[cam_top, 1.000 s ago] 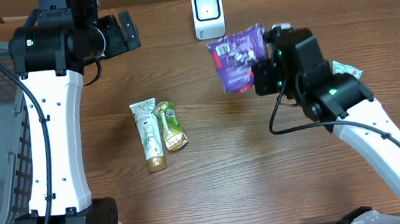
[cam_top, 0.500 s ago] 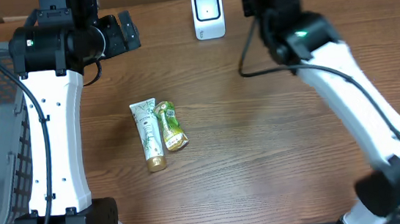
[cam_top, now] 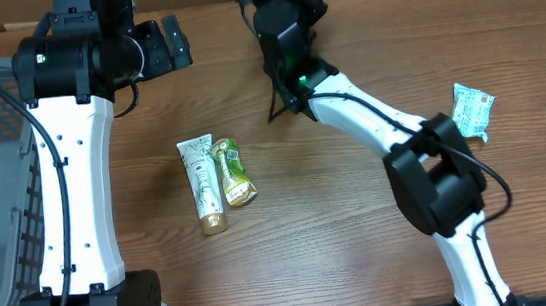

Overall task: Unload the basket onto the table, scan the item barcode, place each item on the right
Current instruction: 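Carry the purple box up to the white scanner, then hold the purple box in front of the white scanner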

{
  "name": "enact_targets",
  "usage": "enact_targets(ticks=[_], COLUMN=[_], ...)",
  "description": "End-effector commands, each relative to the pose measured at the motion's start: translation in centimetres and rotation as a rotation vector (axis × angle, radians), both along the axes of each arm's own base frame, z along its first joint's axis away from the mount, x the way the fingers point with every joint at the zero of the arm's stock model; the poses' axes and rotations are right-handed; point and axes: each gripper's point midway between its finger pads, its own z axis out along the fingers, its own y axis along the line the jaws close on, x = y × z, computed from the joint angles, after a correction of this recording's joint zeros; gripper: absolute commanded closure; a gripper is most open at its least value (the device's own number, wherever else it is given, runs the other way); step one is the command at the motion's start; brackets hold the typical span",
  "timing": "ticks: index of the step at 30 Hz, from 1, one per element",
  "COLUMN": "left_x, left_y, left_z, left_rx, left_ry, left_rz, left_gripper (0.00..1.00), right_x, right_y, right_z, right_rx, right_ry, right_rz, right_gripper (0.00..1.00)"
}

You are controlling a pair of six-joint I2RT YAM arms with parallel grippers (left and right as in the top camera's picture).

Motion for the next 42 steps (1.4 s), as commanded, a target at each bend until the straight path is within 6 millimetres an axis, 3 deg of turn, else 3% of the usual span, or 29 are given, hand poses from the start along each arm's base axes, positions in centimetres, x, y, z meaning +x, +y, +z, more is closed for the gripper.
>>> enact_targets(ticks=[1,11,20,25,42], left_x=[0.1,0.1,0.1,0.1,0.1], left_y=[-0.4,-0.4,-0.4,-0.4,-0.4], left_z=[0.3,0.3,0.3,0.3,0.3], left_rx=[0.005,0.005,0.005,0.005,0.005], left_ry=[-0.01,-0.01,-0.01,-0.01,-0.01], left_rz=[-0.027,-0.027,-0.027,-0.027,-0.027], left_gripper=[0.0,0.0,0.0,0.0,0.01], right_x=[0.5,1.3,2.2,2.9,3.3], right_y=[-0.9,0.0,-1.1,-2.0,-1.2], right_z=[-1.5,-2.5,-2.7,-1.0,-2.7], right_rx=[-0.204,-0.209,-0.205,-0.141,-0.127], right_ry=[0.09,0.097,0.098,-0.012,0.013], right_rz=[-0.037,0.038,0.045,0.025,0.071], right_gripper=[0.96,0.96,0.96,0.96,0.96])
